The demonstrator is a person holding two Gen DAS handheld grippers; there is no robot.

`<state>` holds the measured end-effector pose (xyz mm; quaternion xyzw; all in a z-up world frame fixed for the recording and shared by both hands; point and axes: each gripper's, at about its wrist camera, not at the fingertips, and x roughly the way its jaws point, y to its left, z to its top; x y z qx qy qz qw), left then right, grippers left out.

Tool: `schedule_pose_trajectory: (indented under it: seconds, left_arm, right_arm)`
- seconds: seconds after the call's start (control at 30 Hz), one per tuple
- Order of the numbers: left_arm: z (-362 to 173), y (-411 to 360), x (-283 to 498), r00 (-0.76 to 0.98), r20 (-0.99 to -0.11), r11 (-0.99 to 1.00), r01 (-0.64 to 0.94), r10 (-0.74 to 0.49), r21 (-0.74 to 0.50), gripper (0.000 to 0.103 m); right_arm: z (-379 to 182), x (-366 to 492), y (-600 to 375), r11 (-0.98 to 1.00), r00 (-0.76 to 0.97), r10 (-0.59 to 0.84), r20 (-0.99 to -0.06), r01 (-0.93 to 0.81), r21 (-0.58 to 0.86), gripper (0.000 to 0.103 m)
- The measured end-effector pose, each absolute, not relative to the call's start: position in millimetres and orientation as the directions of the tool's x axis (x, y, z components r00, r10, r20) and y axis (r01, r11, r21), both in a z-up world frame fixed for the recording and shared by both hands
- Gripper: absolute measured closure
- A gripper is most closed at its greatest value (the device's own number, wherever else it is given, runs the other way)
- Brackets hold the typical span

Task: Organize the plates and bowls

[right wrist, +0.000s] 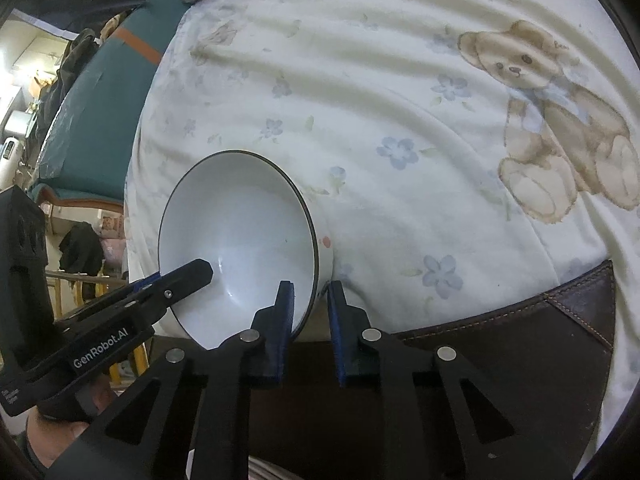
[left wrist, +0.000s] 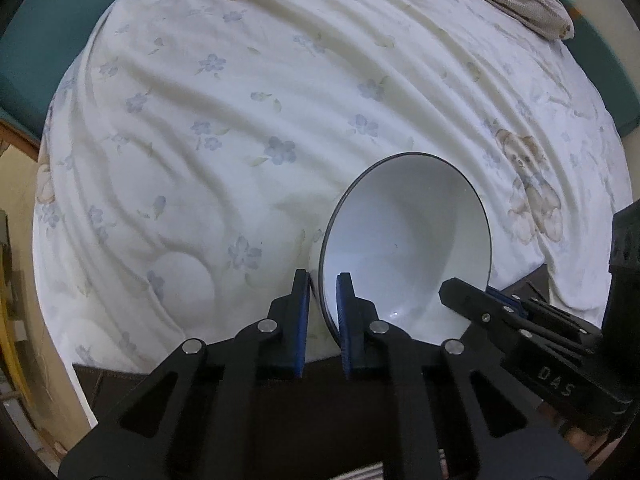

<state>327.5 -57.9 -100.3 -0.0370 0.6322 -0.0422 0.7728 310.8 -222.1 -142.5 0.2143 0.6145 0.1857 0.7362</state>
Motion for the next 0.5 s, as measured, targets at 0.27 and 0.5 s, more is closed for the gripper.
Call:
schedule_pose_trajectory:
  seconds: [0.27, 0.5]
  left_arm:
    - [-67.8, -64.4, 313.0, 0.225, -0.965, 0.99, 0.08, -0.132, -0.117, 0.091]
    - [-11.4, -66.4, 279.7, 0.285, -0.941, 0.981, 0.113, -0.185, -0.159, 0.091]
  right_arm:
    - [-128.9, 301.0, -228.0, 0.835, 0.202, 0.544, -0.814, -0.034, 0.55, 0.088]
    - [-84.7, 278.3, -238.4, 0.83, 0.247, 0.552, -0.797, -0.065, 0.554, 0.088]
